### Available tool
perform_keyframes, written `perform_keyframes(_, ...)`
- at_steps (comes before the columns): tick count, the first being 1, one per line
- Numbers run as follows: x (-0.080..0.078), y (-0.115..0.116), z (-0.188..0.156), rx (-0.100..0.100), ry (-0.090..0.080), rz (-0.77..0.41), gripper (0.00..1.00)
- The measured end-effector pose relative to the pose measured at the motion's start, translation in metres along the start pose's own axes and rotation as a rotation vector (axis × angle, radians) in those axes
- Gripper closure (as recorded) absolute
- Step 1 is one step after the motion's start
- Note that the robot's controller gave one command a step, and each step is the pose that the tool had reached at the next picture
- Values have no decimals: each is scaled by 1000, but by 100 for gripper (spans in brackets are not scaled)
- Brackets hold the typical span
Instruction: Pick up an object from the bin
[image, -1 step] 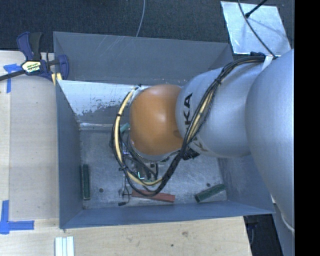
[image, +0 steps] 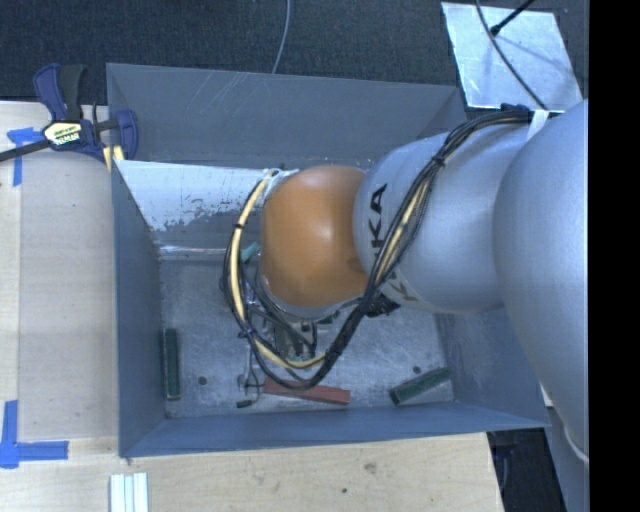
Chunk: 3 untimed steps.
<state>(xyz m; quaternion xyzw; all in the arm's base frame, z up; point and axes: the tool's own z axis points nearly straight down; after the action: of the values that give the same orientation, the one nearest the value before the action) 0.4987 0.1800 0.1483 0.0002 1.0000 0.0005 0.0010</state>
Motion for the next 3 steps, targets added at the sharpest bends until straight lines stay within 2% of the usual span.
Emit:
perform_keyframes(1, -1, -21, 2, -2, 0, -97, 0)
perform_keyframes(2, -12, -74, 69, 1, 6, -299, 0)
perform_keyframes(3, -15, -75, 66, 0, -2, -305, 0)
